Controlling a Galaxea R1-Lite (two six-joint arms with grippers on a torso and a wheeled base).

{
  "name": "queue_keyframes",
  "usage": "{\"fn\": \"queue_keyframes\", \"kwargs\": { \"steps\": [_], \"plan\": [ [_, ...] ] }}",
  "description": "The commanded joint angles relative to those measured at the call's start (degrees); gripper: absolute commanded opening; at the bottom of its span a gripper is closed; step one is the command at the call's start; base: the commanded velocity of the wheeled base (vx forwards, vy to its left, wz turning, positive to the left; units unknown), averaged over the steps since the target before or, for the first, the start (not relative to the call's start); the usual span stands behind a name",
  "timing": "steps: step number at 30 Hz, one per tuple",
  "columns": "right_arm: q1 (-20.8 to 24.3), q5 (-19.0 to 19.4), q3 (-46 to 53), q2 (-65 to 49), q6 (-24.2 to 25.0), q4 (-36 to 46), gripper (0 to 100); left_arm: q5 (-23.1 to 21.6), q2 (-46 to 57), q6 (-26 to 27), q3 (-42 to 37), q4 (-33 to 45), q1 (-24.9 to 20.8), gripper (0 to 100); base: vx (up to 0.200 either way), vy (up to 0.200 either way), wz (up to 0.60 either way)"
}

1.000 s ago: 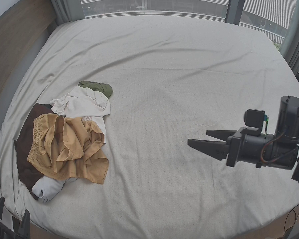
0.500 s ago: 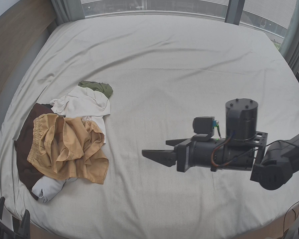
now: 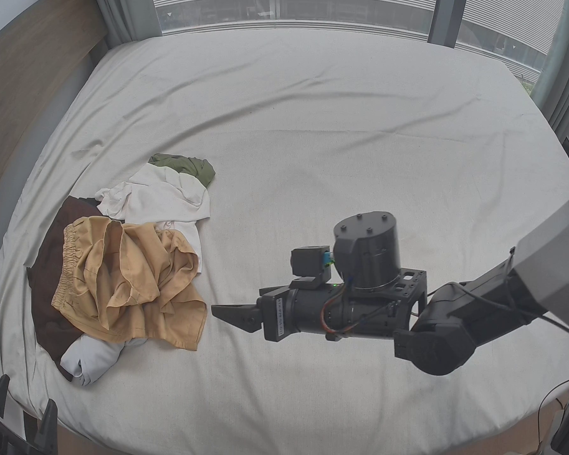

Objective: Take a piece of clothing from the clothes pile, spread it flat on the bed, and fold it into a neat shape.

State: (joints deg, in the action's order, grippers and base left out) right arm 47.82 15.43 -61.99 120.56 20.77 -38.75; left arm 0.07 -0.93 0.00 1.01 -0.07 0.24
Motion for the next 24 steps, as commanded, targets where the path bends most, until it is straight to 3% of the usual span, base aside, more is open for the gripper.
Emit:
{"fn": "queue_keyframes", "kwargs": {
  "steps": [1,13,24],
  "plan": [
    [0.6,-0.05,-2.7,4.5,-0.03,0.26,100,0.01,0.93,0.0,-1.01,-0.01,0.02,100,0.0,0.0,0.0],
    [3.77,-1.37,-8.85,12.85,0.41,1.93,100,0.01,0.93,-0.09,-1.01,-0.01,0.02,100,0.0,0.0,0.0],
    [5.79,-3.66,-21.24,21.64,3.31,7.55,100,0.01,0.93,-0.09,-1.01,-0.01,-0.07,100,0.0,0.0,0.0]
  ]
}}
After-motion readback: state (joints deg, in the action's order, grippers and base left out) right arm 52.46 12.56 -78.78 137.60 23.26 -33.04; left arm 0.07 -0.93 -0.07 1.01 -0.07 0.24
